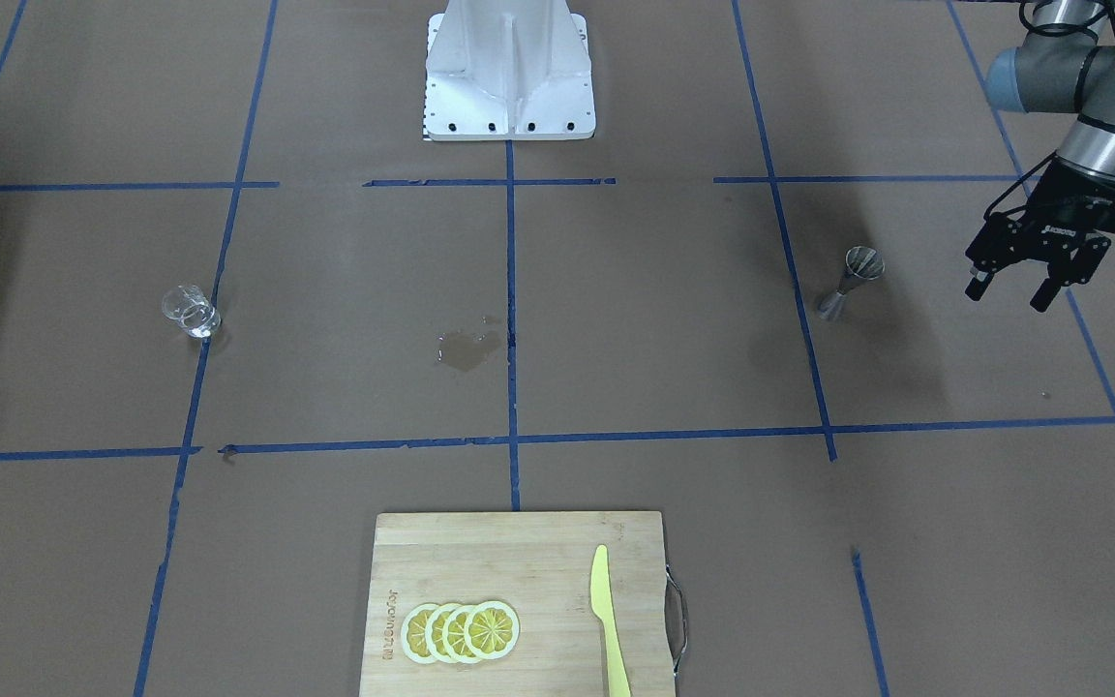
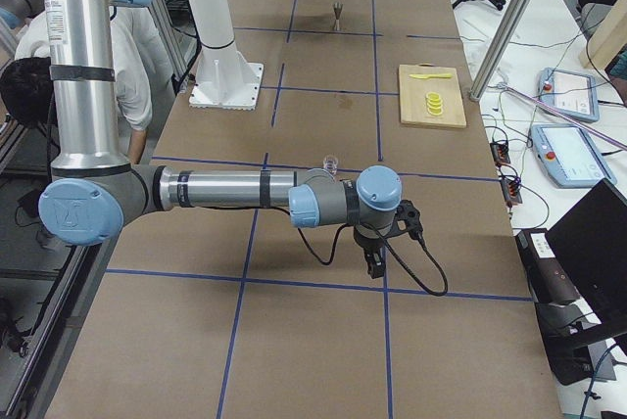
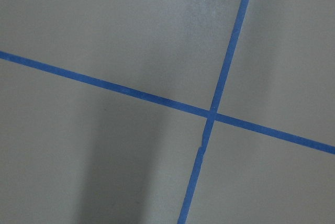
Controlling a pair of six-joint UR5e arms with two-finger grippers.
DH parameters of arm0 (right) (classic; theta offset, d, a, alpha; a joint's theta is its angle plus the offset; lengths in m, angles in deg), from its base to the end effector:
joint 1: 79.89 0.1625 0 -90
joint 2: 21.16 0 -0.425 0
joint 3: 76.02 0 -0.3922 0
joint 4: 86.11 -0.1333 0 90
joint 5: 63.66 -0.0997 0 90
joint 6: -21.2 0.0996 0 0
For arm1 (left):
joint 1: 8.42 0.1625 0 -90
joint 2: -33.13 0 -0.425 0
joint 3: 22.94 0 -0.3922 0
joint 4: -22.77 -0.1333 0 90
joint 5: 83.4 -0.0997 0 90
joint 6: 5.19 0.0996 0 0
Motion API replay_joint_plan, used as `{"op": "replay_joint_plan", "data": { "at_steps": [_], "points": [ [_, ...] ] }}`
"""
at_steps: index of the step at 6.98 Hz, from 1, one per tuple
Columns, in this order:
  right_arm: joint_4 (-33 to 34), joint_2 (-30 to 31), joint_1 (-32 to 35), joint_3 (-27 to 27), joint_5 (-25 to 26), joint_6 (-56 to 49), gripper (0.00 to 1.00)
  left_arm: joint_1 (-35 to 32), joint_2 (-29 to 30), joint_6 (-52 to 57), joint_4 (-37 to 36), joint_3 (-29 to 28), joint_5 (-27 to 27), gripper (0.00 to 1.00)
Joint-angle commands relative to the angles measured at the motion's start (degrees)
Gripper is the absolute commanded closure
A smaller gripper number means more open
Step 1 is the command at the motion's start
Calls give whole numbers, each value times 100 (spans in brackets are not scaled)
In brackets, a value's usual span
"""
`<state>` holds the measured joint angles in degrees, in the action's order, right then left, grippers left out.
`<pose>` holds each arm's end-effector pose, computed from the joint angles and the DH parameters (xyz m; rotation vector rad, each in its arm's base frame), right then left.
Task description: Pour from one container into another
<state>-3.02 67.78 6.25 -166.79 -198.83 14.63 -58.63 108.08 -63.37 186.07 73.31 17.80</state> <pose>0.0283 -0.5121 0.6292 0.1635 -0.7849 -0.2323 0.1738 -0.3867 0.5850 0.6053 0.9619 -0.1757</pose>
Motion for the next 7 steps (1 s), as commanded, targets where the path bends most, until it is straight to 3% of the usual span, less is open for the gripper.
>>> {"op": "replay_joint_plan", "data": {
  "at_steps": [1, 3, 5, 7],
  "points": [
    [5, 1, -1, -2, -79, 33, 0, 773, -567, -429, 921, 254, -1360, 0],
    [-3, 1, -1, 6, -282, 33, 0, 1921, -927, -448, 1204, 254, -3211, 0],
    [-3, 1, -1, -11, -282, 33, 0, 2792, -1017, -657, 1196, 245, -4251, 0],
    [-3, 9, -1, 15, -282, 25, 0, 3908, -1017, -1587, 1178, 245, -5325, 5]
  ]
}}
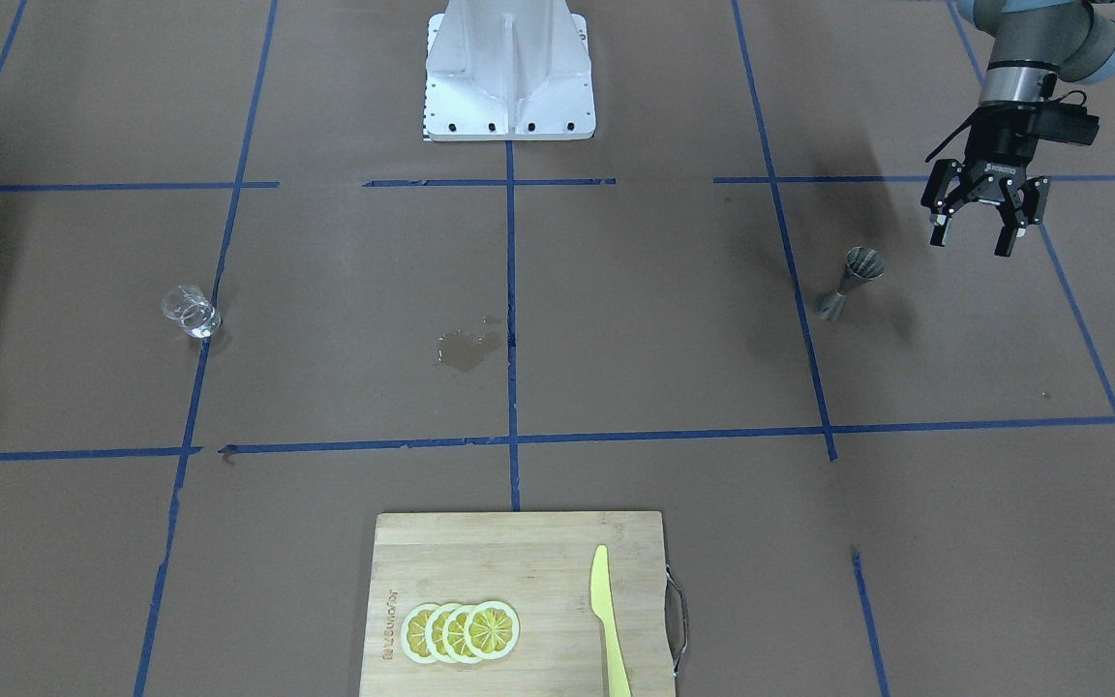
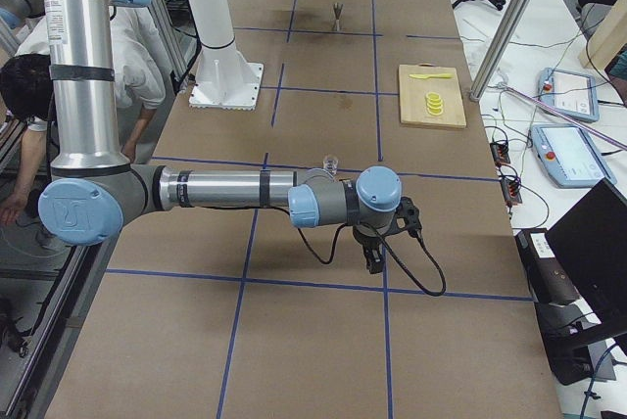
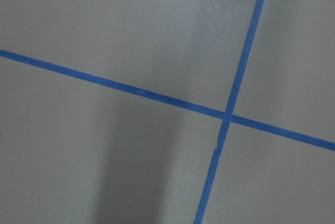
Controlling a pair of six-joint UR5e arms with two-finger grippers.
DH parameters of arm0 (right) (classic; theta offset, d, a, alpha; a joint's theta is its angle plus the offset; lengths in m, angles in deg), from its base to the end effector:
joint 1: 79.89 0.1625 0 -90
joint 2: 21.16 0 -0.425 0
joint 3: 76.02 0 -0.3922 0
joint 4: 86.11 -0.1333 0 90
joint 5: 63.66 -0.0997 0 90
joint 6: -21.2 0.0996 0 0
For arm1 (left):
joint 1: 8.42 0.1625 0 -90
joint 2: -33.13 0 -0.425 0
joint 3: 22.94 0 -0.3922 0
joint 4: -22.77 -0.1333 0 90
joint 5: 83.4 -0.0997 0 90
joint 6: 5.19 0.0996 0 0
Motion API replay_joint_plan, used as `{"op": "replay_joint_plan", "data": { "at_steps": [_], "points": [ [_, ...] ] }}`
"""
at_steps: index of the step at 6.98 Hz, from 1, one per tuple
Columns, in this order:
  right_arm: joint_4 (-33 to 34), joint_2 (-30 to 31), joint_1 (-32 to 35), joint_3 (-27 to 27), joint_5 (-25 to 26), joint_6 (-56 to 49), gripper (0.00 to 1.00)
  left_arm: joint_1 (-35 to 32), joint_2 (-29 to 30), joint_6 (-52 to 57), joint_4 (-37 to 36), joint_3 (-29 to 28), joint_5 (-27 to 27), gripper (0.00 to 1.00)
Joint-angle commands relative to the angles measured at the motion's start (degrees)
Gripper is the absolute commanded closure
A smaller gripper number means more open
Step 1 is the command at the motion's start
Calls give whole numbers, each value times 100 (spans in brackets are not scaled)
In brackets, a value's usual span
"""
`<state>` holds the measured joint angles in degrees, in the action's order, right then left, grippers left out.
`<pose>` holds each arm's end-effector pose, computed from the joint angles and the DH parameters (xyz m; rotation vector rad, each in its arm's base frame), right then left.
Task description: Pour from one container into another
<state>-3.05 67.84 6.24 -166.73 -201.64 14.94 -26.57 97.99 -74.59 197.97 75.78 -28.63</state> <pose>0.0249 -0.5109 0.6266 0.1598 -0.8345 -0.2293 0.2329 -0.2771 0.5946 0.8917 0.9150 -0.3317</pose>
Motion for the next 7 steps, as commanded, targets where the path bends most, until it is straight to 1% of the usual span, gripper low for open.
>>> {"op": "replay_joint_plan", "data": {
  "at_steps": [1, 3, 4, 5, 6, 7],
  "points": [
    [0, 3, 0, -8, -10, -6, 0, 1160, -9, -495, -21, -1, -1296, 6],
    [0, 3, 0, 1, -10, -6, 0, 1882, 0, -512, -47, -27, -2212, 2],
    [0, 3, 0, 10, -45, -6, 0, 2112, 9, -512, -256, -45, -2616, 2],
    [0, 3, 0, 1, -97, -15, 0, 2227, 79, -512, -798, -36, -2864, 2],
    [0, 12, 0, -25, -133, -6, 0, 2272, 245, -512, -890, -36, -2892, 2],
    [0, 12, 0, -25, -133, -6, 0, 2289, 438, -504, -1021, -63, -3110, 2]
  ]
}}
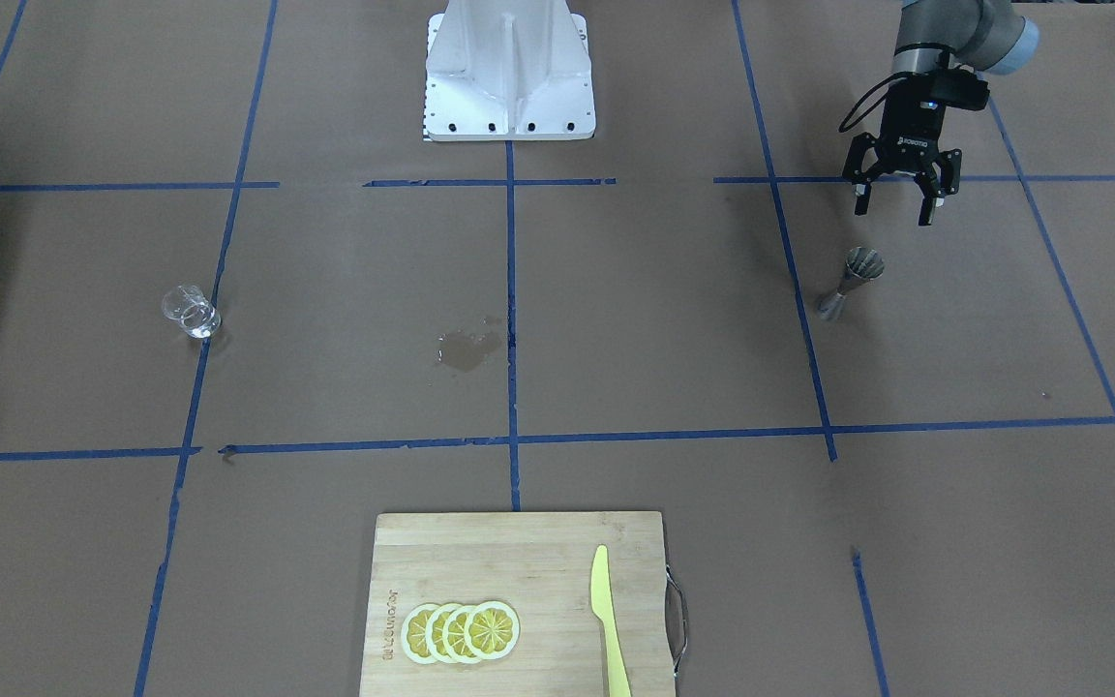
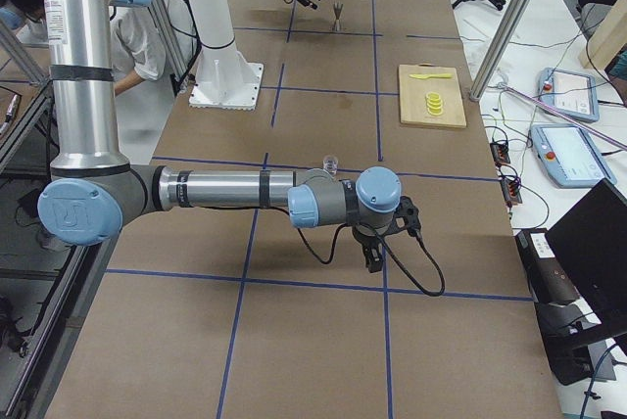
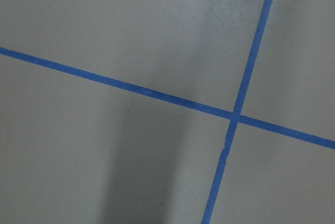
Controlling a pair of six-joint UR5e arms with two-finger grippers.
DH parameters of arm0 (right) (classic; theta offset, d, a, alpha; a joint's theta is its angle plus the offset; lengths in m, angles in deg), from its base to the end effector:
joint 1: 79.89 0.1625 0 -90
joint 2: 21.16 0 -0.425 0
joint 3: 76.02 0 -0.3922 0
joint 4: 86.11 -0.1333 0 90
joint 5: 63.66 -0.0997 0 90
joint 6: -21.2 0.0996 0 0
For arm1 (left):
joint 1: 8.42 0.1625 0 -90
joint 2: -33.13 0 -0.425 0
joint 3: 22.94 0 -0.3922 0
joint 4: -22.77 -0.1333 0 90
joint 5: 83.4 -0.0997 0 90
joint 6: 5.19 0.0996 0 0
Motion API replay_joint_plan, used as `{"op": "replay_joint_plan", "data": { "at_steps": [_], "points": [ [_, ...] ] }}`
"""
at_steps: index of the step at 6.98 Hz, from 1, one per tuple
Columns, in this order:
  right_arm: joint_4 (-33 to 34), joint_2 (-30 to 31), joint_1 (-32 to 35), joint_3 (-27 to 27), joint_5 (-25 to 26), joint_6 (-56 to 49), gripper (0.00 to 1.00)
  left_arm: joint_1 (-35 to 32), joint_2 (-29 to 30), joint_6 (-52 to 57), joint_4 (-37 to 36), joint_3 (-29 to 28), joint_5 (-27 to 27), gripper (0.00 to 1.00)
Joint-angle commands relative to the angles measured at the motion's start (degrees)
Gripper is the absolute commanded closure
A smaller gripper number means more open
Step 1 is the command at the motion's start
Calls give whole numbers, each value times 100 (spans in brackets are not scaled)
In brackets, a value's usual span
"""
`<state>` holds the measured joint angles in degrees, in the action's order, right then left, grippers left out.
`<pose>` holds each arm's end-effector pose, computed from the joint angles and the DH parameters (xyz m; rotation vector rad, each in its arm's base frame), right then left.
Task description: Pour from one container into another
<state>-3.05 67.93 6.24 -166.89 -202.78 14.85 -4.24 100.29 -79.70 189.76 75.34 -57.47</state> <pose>0.0236 -0.5099 0.6246 0.1616 -0.8542 -0.2323 0.3148 -0.2005 0.5846 1.0766 0.8541 -0.3199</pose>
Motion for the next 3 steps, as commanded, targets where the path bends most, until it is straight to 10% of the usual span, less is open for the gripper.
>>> {"op": "replay_joint_plan", "data": {
  "at_steps": [1, 3],
  "points": [
    [0, 3, 0, 7, -19, 2, 0, 65, 280, 7, -263, -28, -307, 2],
    [0, 3, 0, 51, -19, -6, 0, 65, 841, 33, -272, -245, -563, 2]
  ]
}}
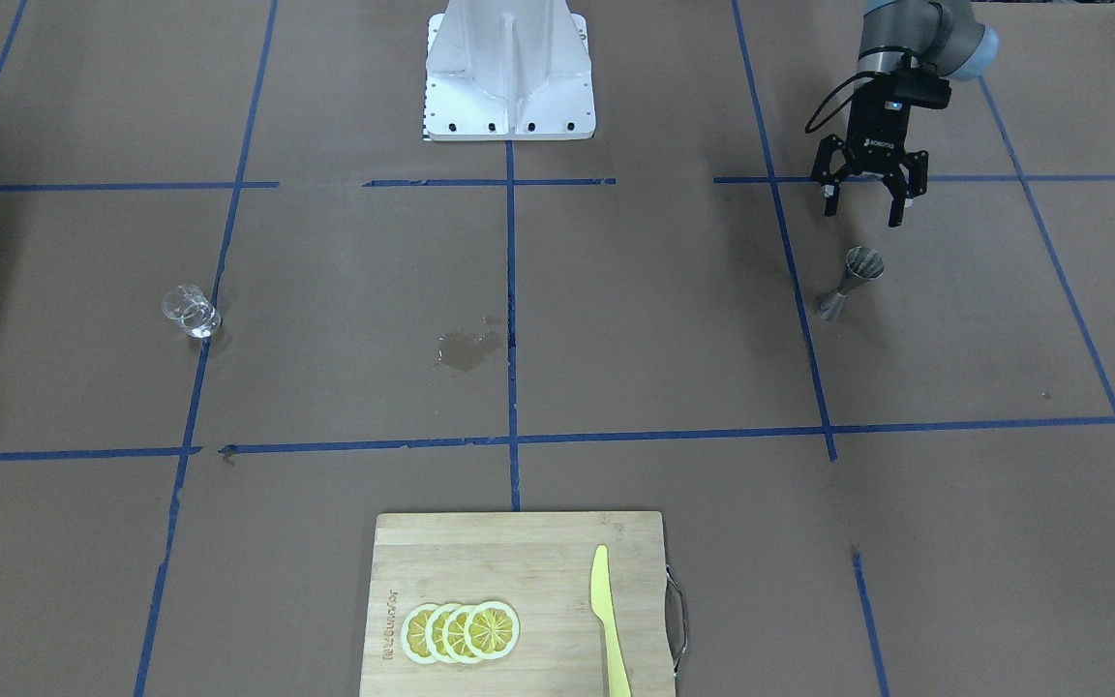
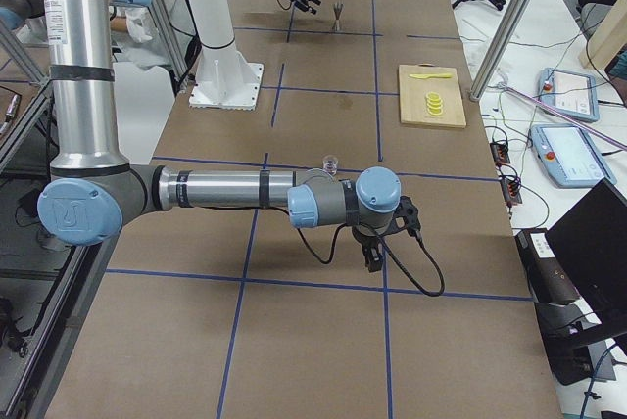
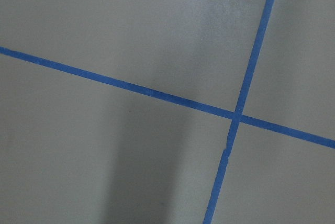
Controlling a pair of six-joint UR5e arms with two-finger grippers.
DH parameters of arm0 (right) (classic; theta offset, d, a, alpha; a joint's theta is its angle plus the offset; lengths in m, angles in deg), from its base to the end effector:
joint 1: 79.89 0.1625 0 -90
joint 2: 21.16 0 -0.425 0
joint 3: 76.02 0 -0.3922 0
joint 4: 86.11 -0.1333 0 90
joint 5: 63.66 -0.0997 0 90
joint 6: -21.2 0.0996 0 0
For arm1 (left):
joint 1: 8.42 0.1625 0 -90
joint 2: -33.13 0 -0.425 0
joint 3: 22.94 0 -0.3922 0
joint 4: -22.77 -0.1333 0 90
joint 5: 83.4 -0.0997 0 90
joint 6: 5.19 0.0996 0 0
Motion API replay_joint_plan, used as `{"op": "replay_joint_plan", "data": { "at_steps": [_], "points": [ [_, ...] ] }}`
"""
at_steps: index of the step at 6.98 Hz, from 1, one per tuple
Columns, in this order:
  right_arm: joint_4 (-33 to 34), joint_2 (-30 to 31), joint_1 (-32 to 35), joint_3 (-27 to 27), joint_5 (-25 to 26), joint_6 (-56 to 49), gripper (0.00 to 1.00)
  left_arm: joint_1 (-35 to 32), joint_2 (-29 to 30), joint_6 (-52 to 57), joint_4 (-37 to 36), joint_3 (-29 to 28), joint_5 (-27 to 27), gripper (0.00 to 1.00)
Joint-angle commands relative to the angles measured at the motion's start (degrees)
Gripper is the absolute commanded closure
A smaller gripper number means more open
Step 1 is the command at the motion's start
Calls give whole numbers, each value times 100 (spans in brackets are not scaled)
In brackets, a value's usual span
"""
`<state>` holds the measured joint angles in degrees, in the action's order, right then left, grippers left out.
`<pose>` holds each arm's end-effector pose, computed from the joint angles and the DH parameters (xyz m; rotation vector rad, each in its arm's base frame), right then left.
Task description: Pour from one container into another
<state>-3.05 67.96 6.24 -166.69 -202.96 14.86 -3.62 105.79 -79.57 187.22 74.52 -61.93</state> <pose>0.0235 -0.5095 0.6264 0.1577 -0.8575 -0.2305 0.3532 -0.1971 0.5611 1.1304 0.8653 -0.3774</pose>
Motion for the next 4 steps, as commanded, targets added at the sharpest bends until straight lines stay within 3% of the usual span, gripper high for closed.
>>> {"op": "replay_joint_plan", "data": {
  "at_steps": [1, 4],
  "points": [
    [0, 0, 0, 49, -1, -7, 0, 4, 467, 90, -27, -270, -221, 1],
    [0, 0, 0, 40, -1, -7, 0, -40, 574, 510, -27, -438, -372, 1]
  ]
}}
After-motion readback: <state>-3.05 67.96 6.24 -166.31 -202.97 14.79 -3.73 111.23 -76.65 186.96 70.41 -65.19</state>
